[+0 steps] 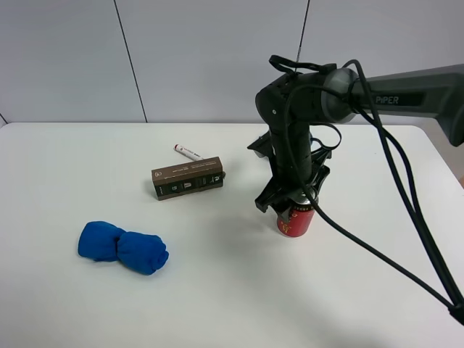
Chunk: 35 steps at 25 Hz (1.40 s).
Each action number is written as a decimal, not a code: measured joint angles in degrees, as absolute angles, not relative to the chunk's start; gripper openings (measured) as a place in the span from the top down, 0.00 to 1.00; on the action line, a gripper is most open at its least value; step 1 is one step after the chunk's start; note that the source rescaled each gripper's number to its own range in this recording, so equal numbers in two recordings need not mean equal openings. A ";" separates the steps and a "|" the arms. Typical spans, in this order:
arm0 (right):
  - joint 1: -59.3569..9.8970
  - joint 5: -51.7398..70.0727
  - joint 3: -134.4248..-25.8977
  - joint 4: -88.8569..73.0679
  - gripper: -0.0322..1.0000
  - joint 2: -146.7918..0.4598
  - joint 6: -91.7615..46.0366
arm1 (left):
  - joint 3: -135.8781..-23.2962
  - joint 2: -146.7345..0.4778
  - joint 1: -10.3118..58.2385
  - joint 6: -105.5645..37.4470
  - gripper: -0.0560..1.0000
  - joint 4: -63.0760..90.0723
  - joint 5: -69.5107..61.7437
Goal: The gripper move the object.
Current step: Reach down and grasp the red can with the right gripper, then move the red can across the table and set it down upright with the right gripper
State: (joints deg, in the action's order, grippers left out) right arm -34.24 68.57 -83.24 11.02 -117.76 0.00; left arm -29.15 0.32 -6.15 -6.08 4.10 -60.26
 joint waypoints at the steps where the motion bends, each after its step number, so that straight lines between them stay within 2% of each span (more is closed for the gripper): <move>1: -34.24 68.61 -83.24 10.85 0.93 -117.76 0.00 | -29.15 0.32 -6.15 -6.08 0.00 4.10 -60.26; 13: -34.24 68.98 -83.24 10.56 0.94 -117.69 0.71 | -29.15 0.32 -6.15 -6.08 0.00 4.10 -60.26; 15: -34.24 68.98 -83.24 10.40 0.97 -117.17 0.64 | -29.15 0.32 -6.15 -6.08 0.00 4.10 -60.26; 29: -34.24 69.40 -83.24 10.70 0.97 -103.70 0.41 | -29.15 0.32 -6.15 -6.08 0.00 4.10 -60.26; 35: -34.24 66.49 -85.71 10.22 0.97 -102.66 0.88 | -29.15 0.32 -6.15 -6.08 0.00 4.10 -60.26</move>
